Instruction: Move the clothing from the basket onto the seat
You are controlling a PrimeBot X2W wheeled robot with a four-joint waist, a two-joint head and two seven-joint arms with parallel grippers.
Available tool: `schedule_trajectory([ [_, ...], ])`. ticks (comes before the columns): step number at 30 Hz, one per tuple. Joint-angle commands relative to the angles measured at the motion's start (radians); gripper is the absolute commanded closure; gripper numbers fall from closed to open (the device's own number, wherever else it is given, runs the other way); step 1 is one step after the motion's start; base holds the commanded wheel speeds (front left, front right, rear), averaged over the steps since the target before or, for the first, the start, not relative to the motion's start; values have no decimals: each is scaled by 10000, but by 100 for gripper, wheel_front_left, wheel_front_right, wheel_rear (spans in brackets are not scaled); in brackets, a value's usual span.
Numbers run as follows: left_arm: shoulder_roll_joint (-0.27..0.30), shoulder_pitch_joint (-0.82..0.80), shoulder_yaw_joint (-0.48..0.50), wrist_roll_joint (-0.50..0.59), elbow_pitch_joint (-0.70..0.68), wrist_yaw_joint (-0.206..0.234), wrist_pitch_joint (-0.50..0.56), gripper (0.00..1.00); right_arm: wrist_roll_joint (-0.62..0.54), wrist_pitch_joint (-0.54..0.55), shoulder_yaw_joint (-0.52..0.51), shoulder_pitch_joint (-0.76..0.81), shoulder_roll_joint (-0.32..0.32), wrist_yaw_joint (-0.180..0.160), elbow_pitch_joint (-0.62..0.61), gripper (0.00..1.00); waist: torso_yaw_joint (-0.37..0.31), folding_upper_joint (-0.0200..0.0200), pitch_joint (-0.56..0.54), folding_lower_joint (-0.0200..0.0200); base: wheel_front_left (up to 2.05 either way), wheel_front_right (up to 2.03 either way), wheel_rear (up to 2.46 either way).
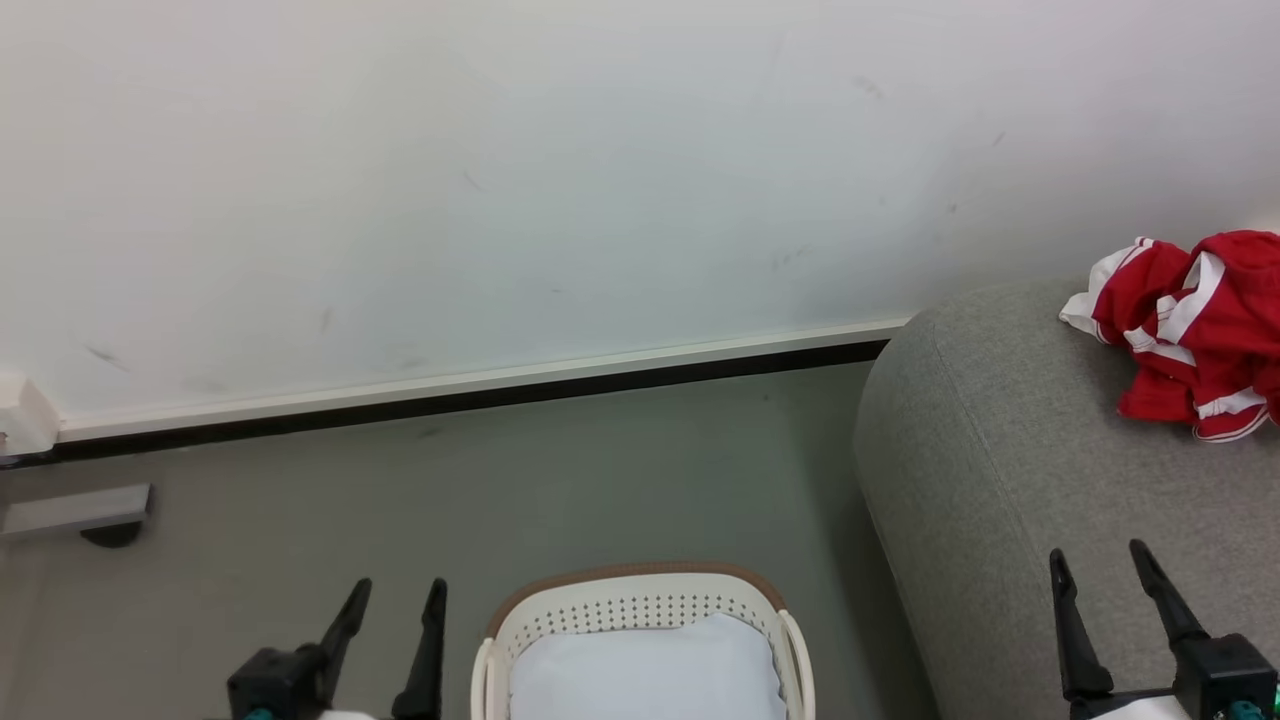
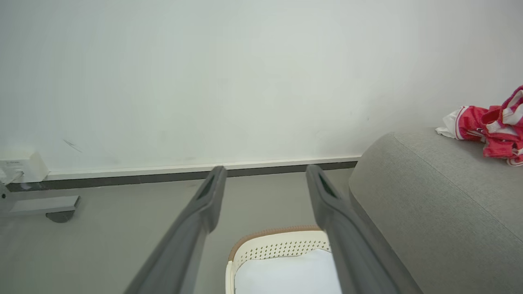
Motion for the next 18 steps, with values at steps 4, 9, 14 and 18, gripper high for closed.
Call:
schedule_trajectory([
  [4, -392, 720, 948, 542, 0, -266, -5, 0, 141, -30, 324, 391, 56, -25, -116, 0, 39, 0, -179, 2, 0, 0, 0],
  [9, -817, 1100, 1838, 1107, 110, -666, -6, 0, 271, -30, 643, 486, 95, -25, -132, 0, 126, 0, -262, 2, 0, 0, 0],
  [14, -1205, 1273, 2517, 1613, 299, -1086, -6, 0, 372, -30, 845, 535, 108, -23, 13, 0, 219, 0, -315, 2, 0, 0, 0],
  [18, -1492, 1353, 2938, 1905, 444, -1359, -6, 0, 489, -30, 929, 535, 102, -23, 123, 0, 269, 0, -360, 2, 0, 0, 0],
])
